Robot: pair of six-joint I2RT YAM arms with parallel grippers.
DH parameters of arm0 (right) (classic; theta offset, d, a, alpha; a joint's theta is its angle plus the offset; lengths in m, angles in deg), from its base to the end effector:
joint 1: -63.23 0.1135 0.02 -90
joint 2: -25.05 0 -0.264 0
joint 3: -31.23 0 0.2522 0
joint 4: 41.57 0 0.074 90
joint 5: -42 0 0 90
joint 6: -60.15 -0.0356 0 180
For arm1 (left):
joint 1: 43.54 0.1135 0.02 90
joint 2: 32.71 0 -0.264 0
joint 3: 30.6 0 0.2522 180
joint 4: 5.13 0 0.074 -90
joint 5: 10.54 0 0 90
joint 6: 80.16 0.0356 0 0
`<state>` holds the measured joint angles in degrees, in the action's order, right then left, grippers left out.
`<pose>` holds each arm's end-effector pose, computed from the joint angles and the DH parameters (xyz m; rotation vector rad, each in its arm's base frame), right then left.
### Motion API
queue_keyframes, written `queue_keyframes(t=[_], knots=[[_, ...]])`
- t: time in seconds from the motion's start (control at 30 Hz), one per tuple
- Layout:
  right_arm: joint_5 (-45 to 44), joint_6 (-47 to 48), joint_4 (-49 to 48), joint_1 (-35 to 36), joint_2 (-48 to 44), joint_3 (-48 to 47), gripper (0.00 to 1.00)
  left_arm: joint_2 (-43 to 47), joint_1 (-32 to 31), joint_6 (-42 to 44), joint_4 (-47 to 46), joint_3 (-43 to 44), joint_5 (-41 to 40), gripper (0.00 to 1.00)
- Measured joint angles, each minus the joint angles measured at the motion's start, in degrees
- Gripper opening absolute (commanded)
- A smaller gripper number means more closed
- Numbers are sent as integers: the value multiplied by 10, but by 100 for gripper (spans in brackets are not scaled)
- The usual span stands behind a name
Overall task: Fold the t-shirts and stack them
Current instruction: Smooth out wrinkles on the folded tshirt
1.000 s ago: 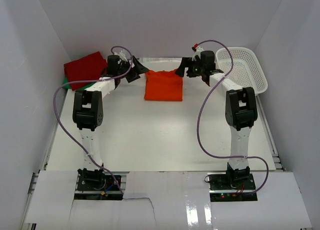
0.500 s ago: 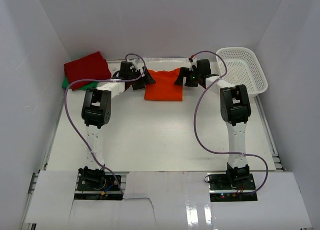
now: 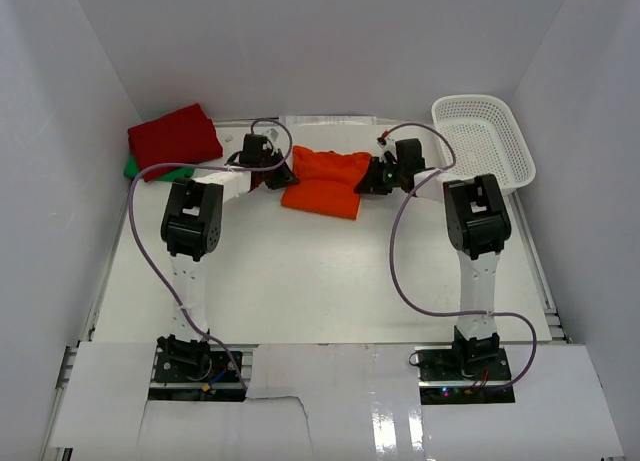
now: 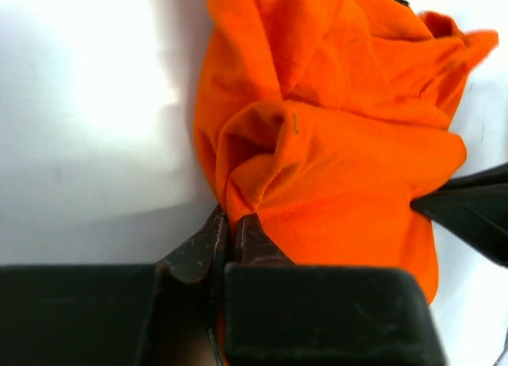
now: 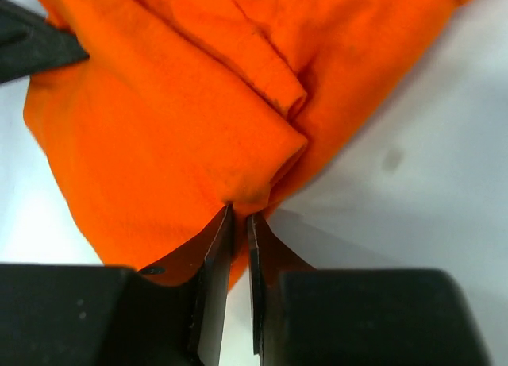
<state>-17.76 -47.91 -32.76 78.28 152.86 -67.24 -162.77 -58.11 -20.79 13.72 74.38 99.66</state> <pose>0.4628 0.1430 0.1338 -0.2376 2.2694 0.8993 0.4767 -0.1366 0.1341 -0.1561 2.4145 -0.7910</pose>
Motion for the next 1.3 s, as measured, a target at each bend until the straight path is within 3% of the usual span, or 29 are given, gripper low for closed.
queue_keyframes(t=[0.2, 0.57, 0.67, 0.7, 0.8, 0.83, 0.93, 1.07, 1.3], knots=[[-17, 0, -6, 28, -127, 180, 20, 111, -28, -22, 0, -156, -26, 5], [-85, 4, 93, 98, -394, 436, 21, 412, -137, -102, 75, -483, -86, 5], [-93, 0, 108, 109, -450, 486, 27, 463, -143, -122, 93, -523, -94, 6], [-94, -2, 111, 110, -462, 499, 34, 476, -144, -127, 98, -532, -97, 6], [-99, -9, 123, 115, -492, 523, 43, 492, -144, -134, 105, -546, -102, 38], [-103, -11, 124, 117, -501, 527, 44, 495, -145, -139, 106, -550, -102, 56], [-113, -12, 125, 123, -538, 538, 47, 515, -145, -150, 103, -560, -95, 87], [-120, -7, 120, 125, -558, 537, 47, 560, -147, -159, 118, -569, -97, 94], [-120, 19, 111, 125, -520, 508, 47, 631, -147, -143, 146, -568, -145, 87]])
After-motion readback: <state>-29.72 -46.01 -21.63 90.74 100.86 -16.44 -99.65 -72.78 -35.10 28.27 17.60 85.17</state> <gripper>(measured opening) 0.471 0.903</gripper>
